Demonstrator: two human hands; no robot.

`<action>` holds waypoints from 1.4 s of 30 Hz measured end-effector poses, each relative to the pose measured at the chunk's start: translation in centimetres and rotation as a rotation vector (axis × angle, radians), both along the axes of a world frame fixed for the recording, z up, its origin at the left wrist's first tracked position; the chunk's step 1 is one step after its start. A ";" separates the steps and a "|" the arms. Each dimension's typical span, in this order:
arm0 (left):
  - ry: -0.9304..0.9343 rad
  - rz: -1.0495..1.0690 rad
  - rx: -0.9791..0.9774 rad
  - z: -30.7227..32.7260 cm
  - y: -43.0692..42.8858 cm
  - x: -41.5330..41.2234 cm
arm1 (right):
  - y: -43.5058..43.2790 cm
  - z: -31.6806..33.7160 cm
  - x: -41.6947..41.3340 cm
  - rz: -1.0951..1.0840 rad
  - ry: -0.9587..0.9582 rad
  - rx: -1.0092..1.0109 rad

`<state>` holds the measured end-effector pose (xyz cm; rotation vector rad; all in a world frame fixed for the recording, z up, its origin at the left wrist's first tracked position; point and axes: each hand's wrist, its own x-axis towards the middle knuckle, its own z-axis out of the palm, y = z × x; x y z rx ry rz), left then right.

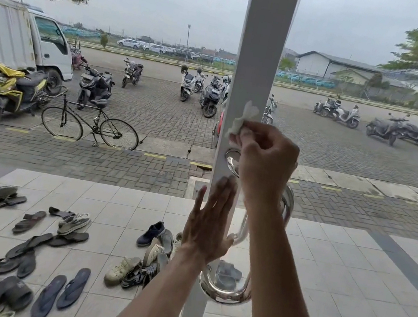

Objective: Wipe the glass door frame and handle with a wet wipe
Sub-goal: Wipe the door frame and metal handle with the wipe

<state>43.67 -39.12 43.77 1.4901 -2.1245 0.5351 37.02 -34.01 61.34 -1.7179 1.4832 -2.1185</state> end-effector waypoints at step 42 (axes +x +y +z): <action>0.006 0.057 0.048 0.0 0.5 -1.0 | -1.3 0.3 -1.7 -0.199 0.640 0.309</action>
